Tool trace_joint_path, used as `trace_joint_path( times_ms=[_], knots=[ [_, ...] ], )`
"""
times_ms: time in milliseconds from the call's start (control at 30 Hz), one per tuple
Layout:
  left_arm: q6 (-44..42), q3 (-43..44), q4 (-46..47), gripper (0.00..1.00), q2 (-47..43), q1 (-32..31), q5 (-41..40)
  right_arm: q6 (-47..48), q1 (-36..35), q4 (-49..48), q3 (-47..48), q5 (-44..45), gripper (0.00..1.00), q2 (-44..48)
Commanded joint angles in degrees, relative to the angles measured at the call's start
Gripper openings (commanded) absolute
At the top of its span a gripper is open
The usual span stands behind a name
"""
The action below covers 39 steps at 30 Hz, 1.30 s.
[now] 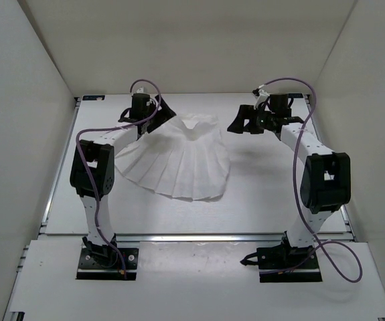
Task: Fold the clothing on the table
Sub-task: Flatten the skirt out
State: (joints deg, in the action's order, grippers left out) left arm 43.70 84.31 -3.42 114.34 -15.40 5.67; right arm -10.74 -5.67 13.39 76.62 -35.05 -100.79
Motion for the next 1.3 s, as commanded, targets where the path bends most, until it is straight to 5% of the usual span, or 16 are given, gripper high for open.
trace_joint_path(
  times_ms=[0, 200, 367, 400, 467, 500, 533, 667, 733, 900, 1267],
  knots=[
    [-3.0, -3.2, 1.4, 0.98, -3.2, 0.9, 0.6, 3.2, -0.9, -0.9, 1.9, -1.3, 0.8, -1.9],
    [-9.3, -5.9, 1.1, 0.99, -5.0, 1.8, -2.4, 5.4, -1.9, -1.1, 5.6, -0.5, 0.8, -6.4],
    [-15.9, -1.9, -11.7, 0.92, -4.4, -0.3, -13.4, 6.4, -4.7, 4.8, 17.0, 1.4, 0.71, -15.6],
    [-16.9, -0.8, -13.3, 0.86, -4.1, -1.3, -15.7, 6.7, -5.6, 5.8, 17.9, 1.6, 0.67, -17.1],
    [-20.4, 0.0, -18.0, 0.58, -3.9, -3.5, -18.6, 7.0, -7.0, 8.0, 19.5, 2.6, 0.57, -18.1],
    [-21.2, 0.0, -19.9, 0.55, -3.8, -4.1, -19.5, 7.0, -7.8, 8.8, 19.0, 2.9, 0.5, -18.1],
    [-22.7, -0.4, -20.7, 0.52, -3.9, -5.0, -21.2, 6.4, -8.2, 8.8, 18.6, 2.2, 0.4, -17.8],
    [-23.0, 0.0, -26.8, 0.13, -1.9, -7.3, -20.8, 3.2, -11.0, 7.4, 10.3, -1.7, 0.02, -14.1],
    [-21.5, 0.1, -30.2, 0.01, -1.0, -8.0, -19.7, 3.8, -13.4, 7.6, 5.1, 1.4, 0.0, -12.1],
    [-19.9, -4.2, -31.6, 0.0, -2.0, -9.9, -17.0, 4.1, -18.1, 11.9, 2.3, 5.4, 0.0, -12.8],
    [-17.4, -13.5, -32.2, 0.0, -4.7, -13.9, -9.9, 0.4, -14.9, 11.3, -6.2, 9.6, 0.0, -7.5]
  ],
)
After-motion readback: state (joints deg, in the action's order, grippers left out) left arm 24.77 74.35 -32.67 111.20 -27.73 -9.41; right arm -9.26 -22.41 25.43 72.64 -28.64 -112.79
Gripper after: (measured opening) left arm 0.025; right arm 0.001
